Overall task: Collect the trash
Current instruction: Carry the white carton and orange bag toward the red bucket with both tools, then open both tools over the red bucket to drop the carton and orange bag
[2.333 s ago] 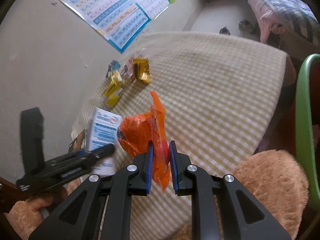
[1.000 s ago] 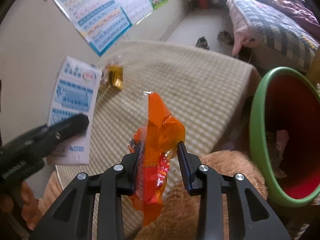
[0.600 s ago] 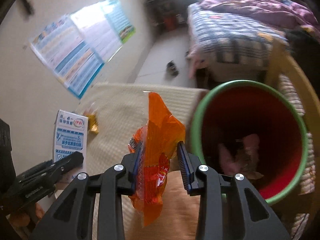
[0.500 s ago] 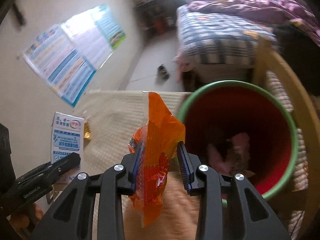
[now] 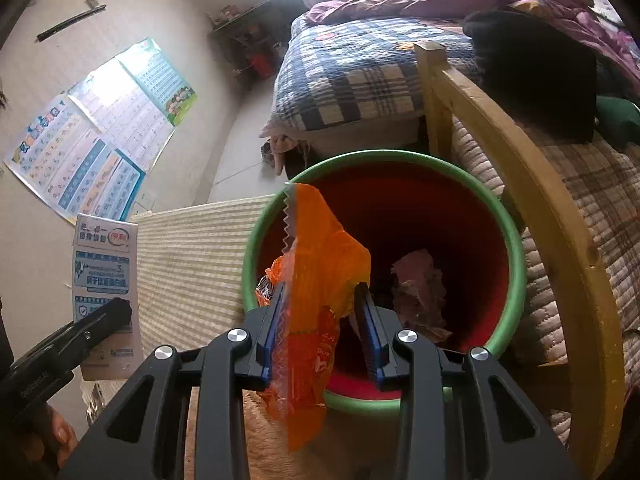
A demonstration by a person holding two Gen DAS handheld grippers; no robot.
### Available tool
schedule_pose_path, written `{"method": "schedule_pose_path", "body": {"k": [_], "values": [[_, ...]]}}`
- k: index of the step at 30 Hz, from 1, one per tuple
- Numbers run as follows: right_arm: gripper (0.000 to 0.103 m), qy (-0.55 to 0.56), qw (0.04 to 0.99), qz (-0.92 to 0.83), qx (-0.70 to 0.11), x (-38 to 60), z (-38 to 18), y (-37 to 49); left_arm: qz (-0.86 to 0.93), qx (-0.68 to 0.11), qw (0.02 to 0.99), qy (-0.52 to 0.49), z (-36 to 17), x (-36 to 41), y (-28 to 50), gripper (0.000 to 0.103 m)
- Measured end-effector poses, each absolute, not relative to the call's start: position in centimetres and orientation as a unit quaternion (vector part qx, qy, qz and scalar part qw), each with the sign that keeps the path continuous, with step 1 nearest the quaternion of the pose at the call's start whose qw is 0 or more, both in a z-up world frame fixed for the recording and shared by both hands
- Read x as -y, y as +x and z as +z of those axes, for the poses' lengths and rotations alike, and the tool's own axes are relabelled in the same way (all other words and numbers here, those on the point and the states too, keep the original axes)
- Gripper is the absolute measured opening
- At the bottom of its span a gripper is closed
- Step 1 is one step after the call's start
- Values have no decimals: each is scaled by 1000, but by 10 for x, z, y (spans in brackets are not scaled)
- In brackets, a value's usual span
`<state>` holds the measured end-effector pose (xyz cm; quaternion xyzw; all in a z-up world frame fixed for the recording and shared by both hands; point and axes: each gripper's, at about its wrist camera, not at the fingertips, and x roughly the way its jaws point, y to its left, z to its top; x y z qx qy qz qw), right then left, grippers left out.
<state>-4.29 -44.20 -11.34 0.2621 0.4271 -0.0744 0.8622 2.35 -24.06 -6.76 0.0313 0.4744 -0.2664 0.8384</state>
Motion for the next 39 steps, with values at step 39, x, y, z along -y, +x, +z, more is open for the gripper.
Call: {"method": "schedule_pose_path", "body": {"k": [39], "values": [[48,227,871,-93,-427,417,-105,-37,-217,-494,842,-9,-84,182,26,73]]}}
